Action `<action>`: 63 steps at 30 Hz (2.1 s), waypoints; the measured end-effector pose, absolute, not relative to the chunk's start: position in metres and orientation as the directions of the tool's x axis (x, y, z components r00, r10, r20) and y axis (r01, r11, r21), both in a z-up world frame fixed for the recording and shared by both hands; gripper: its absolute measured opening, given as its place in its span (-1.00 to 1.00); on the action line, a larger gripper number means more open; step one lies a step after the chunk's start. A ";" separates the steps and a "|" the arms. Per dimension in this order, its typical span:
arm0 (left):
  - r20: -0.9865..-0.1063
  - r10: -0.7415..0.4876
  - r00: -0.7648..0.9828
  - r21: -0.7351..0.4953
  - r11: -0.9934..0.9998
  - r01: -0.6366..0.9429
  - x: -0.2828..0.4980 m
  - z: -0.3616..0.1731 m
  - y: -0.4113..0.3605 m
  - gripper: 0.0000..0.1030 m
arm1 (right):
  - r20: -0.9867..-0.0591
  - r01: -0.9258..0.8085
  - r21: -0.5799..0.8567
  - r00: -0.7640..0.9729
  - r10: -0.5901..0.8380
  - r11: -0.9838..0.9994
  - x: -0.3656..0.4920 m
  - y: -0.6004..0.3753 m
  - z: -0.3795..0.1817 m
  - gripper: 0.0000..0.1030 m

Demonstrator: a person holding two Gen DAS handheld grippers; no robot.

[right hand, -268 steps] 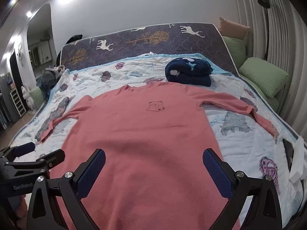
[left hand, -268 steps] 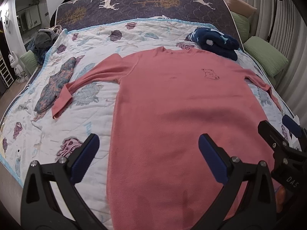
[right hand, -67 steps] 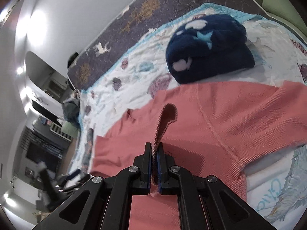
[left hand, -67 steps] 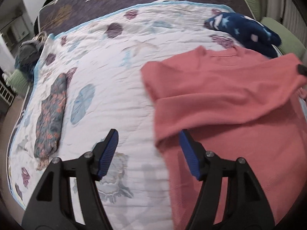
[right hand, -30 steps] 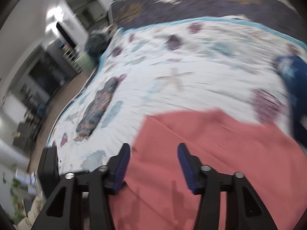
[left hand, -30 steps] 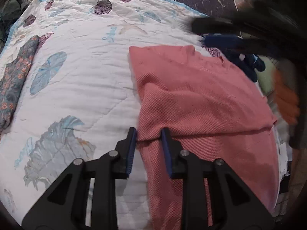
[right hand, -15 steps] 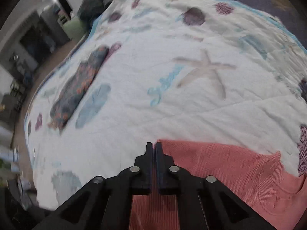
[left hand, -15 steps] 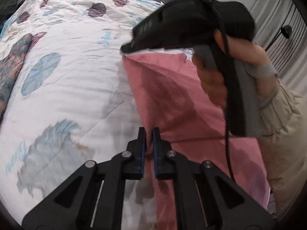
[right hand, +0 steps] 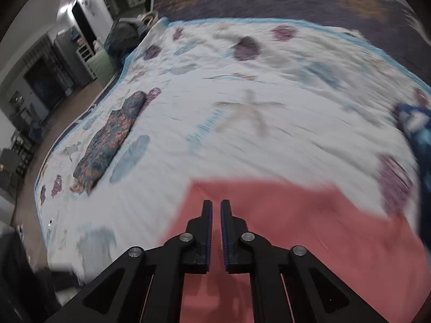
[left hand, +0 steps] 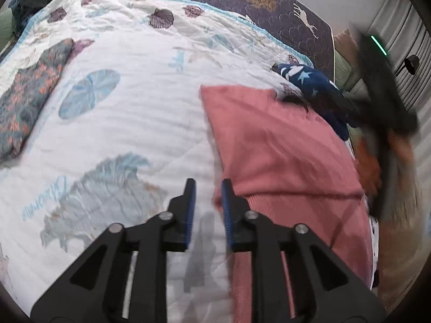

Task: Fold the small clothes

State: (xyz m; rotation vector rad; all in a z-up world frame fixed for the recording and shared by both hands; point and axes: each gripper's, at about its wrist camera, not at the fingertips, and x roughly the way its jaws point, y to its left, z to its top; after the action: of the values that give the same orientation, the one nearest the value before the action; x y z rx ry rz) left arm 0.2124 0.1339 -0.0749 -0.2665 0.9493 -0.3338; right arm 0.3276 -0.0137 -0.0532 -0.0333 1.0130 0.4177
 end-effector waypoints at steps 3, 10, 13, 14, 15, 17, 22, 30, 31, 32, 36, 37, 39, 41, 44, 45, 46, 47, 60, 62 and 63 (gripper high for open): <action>-0.732 -0.413 0.543 -0.364 0.910 0.200 0.212 -0.063 0.120 -0.57 | -0.795 -0.256 0.230 0.507 0.333 0.939 0.282 -0.079 -0.045 -0.81; -0.736 -0.425 0.526 -0.282 0.900 0.333 0.204 -0.044 0.054 -0.31 | -0.758 0.297 0.351 0.647 0.082 0.888 0.149 -0.306 -0.048 -0.65; -0.745 -0.431 0.509 -0.270 0.893 0.361 0.199 -0.044 0.031 -0.25 | -0.752 0.509 0.462 0.659 0.016 0.727 0.090 -0.389 -0.062 -0.62; -0.749 -0.430 0.504 -0.265 0.892 0.367 0.197 -0.044 0.024 -0.25 | -0.742 0.540 0.496 0.670 0.010 0.680 0.073 -0.407 -0.067 -0.62; -0.754 -0.428 0.499 -0.259 0.891 0.372 0.195 -0.045 0.016 -0.24 | -0.737 0.559 0.519 0.676 0.008 0.647 0.062 -0.419 -0.071 -0.62; -0.761 -0.425 0.490 -0.251 0.890 0.382 0.192 -0.046 0.004 -0.24 | -0.728 0.599 0.564 0.686 -0.001 0.568 0.041 -0.443 -0.080 -0.56; -0.775 -0.388 0.499 -0.210 0.903 0.375 0.186 -0.047 -0.011 -0.10 | -0.702 0.628 0.657 0.711 0.037 0.417 0.019 -0.481 -0.107 -0.34; -0.799 -0.348 0.491 -0.176 0.915 0.363 0.188 -0.051 -0.032 -0.10 | -0.640 0.620 0.755 0.767 0.038 0.212 0.020 -0.513 -0.147 -0.03; -0.799 -0.348 0.491 -0.175 0.915 0.364 0.188 -0.051 -0.034 -0.10 | -0.631 0.620 0.771 0.775 0.040 0.145 0.015 -0.519 -0.156 -0.03; -0.799 -0.348 0.491 -0.174 0.915 0.365 0.189 -0.050 -0.037 -0.10 | -0.621 0.616 0.782 0.783 0.040 0.091 0.014 -0.523 -0.163 -0.03; -0.800 -0.347 0.489 -0.167 0.912 0.375 0.194 -0.050 -0.049 -0.09 | -0.587 0.583 0.808 0.809 -0.033 -0.084 0.005 -0.530 -0.179 -0.03; -0.800 -0.349 0.488 -0.165 0.910 0.380 0.195 -0.050 -0.052 -0.09 | -0.592 0.585 0.805 0.803 -0.068 -0.097 0.003 -0.532 -0.178 -0.03; -0.800 -0.354 0.484 -0.164 0.906 0.390 0.196 -0.050 -0.057 -0.09 | -0.609 0.603 0.793 0.783 -0.125 -0.086 0.004 -0.537 -0.176 -0.33; -0.800 -0.356 0.482 -0.162 0.903 0.398 0.197 -0.050 -0.061 -0.09 | -0.629 0.631 0.775 0.763 -0.149 -0.042 0.011 -0.543 -0.173 -0.91; -0.801 -0.355 0.483 -0.161 0.904 0.397 0.198 -0.052 -0.062 -0.09 | -0.581 0.592 0.806 0.798 -0.159 0.024 0.021 -0.544 -0.157 -0.91; -0.803 -0.351 0.482 -0.166 0.908 0.386 0.199 -0.054 -0.060 -0.09 | -0.550 0.569 0.817 0.818 -0.167 0.092 0.027 -0.538 -0.142 -0.91; -0.804 -0.352 0.479 -0.175 0.910 0.375 0.200 -0.055 -0.059 -0.09 | -0.517 0.545 0.815 0.838 -0.177 0.196 0.035 -0.527 -0.120 -0.91; -0.806 -0.358 0.471 -0.197 0.913 0.357 0.201 -0.058 -0.054 -0.09 | -0.489 0.521 0.803 0.854 -0.179 0.289 0.044 -0.515 -0.101 -0.90; -0.786 -0.443 0.431 -0.370 0.896 0.247 0.205 -0.074 0.013 -0.03 | -0.573 -0.200 0.259 0.756 0.317 0.945 0.140 -0.175 -0.039 -0.87; -0.774 -0.470 0.423 -0.394 0.882 0.258 0.204 -0.073 0.016 0.02 | -0.641 -0.225 0.202 0.705 0.302 0.953 0.140 -0.152 -0.061 -0.87; -0.765 -0.490 0.418 -0.411 0.871 0.269 0.203 -0.073 0.016 0.05 | -0.657 -0.228 0.193 0.692 0.298 0.954 0.140 -0.148 -0.068 -0.86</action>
State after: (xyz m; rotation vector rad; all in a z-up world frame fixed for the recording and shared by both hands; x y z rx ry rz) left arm 0.2027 0.0155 -0.0727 -0.2392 1.0358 -0.4818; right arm 0.1402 -0.1478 -0.0676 0.0989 0.7510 0.2947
